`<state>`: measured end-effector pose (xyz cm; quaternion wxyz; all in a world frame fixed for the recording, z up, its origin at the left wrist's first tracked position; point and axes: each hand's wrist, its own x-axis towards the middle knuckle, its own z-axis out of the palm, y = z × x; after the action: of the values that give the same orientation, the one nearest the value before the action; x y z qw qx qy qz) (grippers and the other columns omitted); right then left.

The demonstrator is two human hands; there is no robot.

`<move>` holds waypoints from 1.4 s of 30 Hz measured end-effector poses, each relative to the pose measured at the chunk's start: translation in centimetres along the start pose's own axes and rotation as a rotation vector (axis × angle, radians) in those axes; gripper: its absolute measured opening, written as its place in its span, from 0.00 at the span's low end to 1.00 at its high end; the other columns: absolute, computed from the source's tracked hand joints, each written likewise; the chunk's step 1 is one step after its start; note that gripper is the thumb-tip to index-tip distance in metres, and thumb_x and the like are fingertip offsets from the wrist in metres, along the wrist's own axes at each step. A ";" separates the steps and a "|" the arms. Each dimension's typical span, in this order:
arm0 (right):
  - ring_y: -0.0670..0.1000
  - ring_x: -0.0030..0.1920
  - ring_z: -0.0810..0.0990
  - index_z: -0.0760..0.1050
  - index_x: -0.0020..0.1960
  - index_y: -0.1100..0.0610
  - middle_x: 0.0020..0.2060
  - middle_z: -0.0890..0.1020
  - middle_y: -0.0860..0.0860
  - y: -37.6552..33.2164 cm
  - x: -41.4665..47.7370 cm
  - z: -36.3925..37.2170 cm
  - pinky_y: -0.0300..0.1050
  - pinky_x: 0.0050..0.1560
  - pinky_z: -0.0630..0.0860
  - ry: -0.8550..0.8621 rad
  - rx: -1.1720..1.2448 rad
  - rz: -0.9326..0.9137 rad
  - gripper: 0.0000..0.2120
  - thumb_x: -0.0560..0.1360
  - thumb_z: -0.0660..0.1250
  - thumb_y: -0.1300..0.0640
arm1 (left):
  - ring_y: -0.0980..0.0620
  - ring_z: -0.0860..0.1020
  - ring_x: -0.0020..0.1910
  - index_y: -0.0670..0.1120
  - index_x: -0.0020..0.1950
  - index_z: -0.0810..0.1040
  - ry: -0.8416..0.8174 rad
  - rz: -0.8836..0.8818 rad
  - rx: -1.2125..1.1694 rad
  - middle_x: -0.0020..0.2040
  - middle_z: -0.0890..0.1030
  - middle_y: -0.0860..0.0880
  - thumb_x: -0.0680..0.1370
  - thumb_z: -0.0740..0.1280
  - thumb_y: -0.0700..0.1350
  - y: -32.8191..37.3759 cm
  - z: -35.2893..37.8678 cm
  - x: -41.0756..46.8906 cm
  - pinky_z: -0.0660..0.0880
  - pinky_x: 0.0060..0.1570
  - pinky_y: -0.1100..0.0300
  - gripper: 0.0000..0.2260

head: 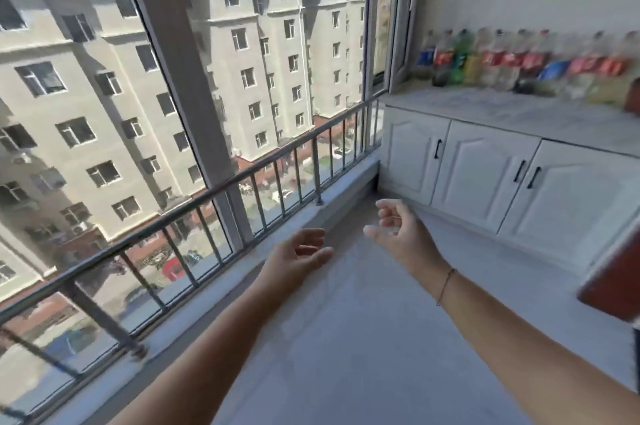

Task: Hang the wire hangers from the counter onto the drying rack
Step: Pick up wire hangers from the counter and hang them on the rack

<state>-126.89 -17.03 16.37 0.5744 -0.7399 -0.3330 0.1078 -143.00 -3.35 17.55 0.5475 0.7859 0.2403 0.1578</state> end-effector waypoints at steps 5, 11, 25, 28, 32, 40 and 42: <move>0.48 0.50 0.73 0.71 0.57 0.50 0.53 0.75 0.52 3.5 3.9 -5.5 0.39 0.55 0.71 0.128 -0.024 0.064 0.19 0.69 0.73 0.56 | 0.51 0.80 0.53 0.46 0.60 0.77 -0.113 0.054 0.007 0.55 0.81 0.47 0.74 0.71 0.43 2.0 5.0 8.0 0.75 0.55 0.61 0.15; 0.50 0.50 0.75 0.71 0.57 0.51 0.53 0.76 0.54 6.8 11.1 -12.3 0.38 0.51 0.70 0.310 -0.074 0.096 0.19 0.69 0.73 0.56 | 0.53 0.79 0.54 0.46 0.60 0.77 -0.243 0.125 -0.005 0.56 0.80 0.49 0.74 0.70 0.44 5.0 9.9 19.1 0.76 0.52 0.67 0.15; 0.49 0.54 0.74 0.71 0.60 0.51 0.55 0.75 0.50 13.8 24.1 -25.8 0.39 0.55 0.70 0.580 -0.077 0.208 0.20 0.70 0.72 0.56 | 0.61 0.79 0.48 0.51 0.56 0.77 -0.423 0.202 -0.048 0.52 0.81 0.54 0.74 0.70 0.45 12.1 21.8 42.3 0.72 0.46 0.70 0.11; 0.48 0.54 0.75 0.71 0.59 0.51 0.54 0.75 0.49 16.5 27.3 -29.3 0.36 0.51 0.69 0.601 -0.063 0.235 0.19 0.71 0.72 0.56 | 0.63 0.79 0.47 0.52 0.56 0.77 -0.435 0.204 -0.045 0.51 0.81 0.55 0.74 0.70 0.45 12.7 25.8 46.5 0.71 0.42 0.74 0.11; 0.48 0.53 0.75 0.71 0.59 0.53 0.54 0.75 0.48 20.2 32.2 -34.8 0.34 0.49 0.69 0.595 -0.047 0.242 0.18 0.71 0.71 0.57 | 0.61 0.79 0.47 0.50 0.56 0.78 -0.418 0.193 -0.056 0.50 0.81 0.55 0.74 0.70 0.44 14.1 31.6 52.2 0.72 0.41 0.76 0.10; 0.48 0.51 0.75 0.72 0.55 0.52 0.52 0.76 0.50 25.5 43.0 -47.3 0.35 0.50 0.70 0.540 -0.098 0.238 0.16 0.70 0.71 0.60 | 0.65 0.78 0.46 0.51 0.56 0.77 -0.389 0.145 -0.064 0.50 0.81 0.57 0.75 0.69 0.46 18.0 42.9 63.2 0.71 0.39 0.76 0.10; 0.48 0.51 0.74 0.72 0.55 0.52 0.51 0.76 0.49 26.8 45.3 -49.5 0.36 0.51 0.69 0.528 -0.095 0.243 0.16 0.70 0.71 0.60 | 0.64 0.78 0.47 0.50 0.56 0.77 -0.390 0.124 -0.057 0.50 0.81 0.56 0.75 0.69 0.46 18.5 45.0 65.5 0.71 0.39 0.75 0.10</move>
<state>-55.98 -30.84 17.47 0.5889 -0.8028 -0.0855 -0.0361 -61.52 -7.90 18.05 0.5951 0.7989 0.0765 0.0427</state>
